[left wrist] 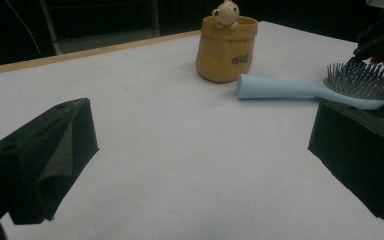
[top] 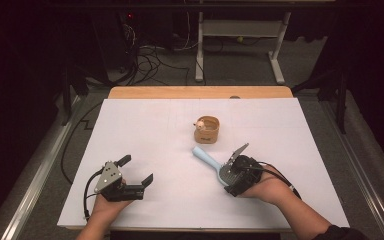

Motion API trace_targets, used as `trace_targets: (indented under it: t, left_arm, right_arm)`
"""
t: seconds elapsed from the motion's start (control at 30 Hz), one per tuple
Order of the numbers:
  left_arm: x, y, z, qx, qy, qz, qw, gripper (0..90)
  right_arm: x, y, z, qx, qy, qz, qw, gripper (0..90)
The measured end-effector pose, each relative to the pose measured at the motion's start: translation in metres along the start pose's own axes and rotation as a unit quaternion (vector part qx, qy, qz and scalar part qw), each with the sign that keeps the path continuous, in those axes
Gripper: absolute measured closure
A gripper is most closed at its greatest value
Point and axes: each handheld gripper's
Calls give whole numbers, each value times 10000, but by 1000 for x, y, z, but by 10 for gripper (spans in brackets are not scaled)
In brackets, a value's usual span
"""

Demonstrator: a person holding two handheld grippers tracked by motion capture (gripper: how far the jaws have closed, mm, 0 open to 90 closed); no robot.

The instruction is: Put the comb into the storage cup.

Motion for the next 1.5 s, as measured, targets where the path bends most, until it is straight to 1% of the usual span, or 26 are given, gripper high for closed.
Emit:
trace_targets:
  t: [0.03, 0.07, 0.17, 0.3, 0.43, 0.47, 0.5, 0.53, 0.6, 0.63, 0.73, 0.9, 1.0, 1.1, 1.23, 1.33, 1.37, 1.5]
  left_arm:
    - [0, 0, 0, 2, -13, -21, 10000, 3]
    - [0, 0, 0, 5, -19, -23, 10000, 3]
    - [0, 0, 0, 2, -24, -18, 10000, 3]
    - [0, 0, 1, 7, -21, -23, 10000, 3]
    - [1, 0, 0, 1, -17, -19, 10000, 3]
    - [1, 0, 0, -2, -16, -21, 10000, 3]
    - [1, 0, 0, 0, -15, -21, 10000, 3]
    - [1, 0, 1, -3, -34, -39, 10000, 3]
    - [1, -1, 1, -13, -36, -35, 10000, 3]
    - [1, -1, 1, -11, -37, -34, 10000, 3]
    - [1, 0, 1, 4, -19, -26, 10000, 3]
    - [1, 1, 1, 6, -41, -61, 10000, 3]
    - [2, 0, 0, -16, -32, -81, 10000, 3]
    - [1, 0, 1, -29, -11, -96, 9999, 3]
    - [2, 1, 1, -30, -52, -118, 9999, 3]
    - [3, 2, 0, -41, -35, -90, 9999, 3]
    - [3, 2, 0, -60, -50, -140, 9999, 3]
    - [3, 2, 0, -97, -33, -174, 9998, 3]
  right_arm:
    - [0, 1, 0, 8, -6, 36, 10000, 163]
    - [-1, 0, 0, -3, -44, 2, 10000, 164]
    - [-3, 0, 0, 0, -125, 11, 9999, 159]
    - [-5, 0, -1, 19, -151, 27, 9999, 148]
    - [-7, 1, -3, 10, -193, 26, 9998, 91]
    - [-8, 0, -4, 25, -208, -29, 9998, 75]
    - [-9, 1, -5, 14, -229, -15, 9997, 62]
    - [-10, 1, -5, 13, -268, -41, 9996, 51]
    - [-11, 1, -6, 26, -292, -18, 9996, 47]
    - [-11, 1, -6, 25, -314, -26, 9995, 49]
    - [-12, 1, -5, 10, -333, 47, 9994, 68]
    - [-12, 1, -2, -16, -307, 120, 9995, 144]
    - [-13, 0, -1, -3, -310, 136, 9994, 173]
    - [-13, 0, -1, -21, -295, 122, 9995, 177]
    - [-13, 1, -1, -38, -308, 100, 9995, 181]
    - [-14, 1, -1, -25, -303, 83, 9995, 184]
    - [-14, 1, -1, -26, -310, 75, 9995, 185]
    - [-15, 1, -1, -42, -382, 67, 9992, 188]
Point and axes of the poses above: each handheld gripper's, and its own axes: z roughly backward along the jaws, x roughly out of its underside, y roughly to its right, and after that the axes turned 5 degrees about -y, right-handed
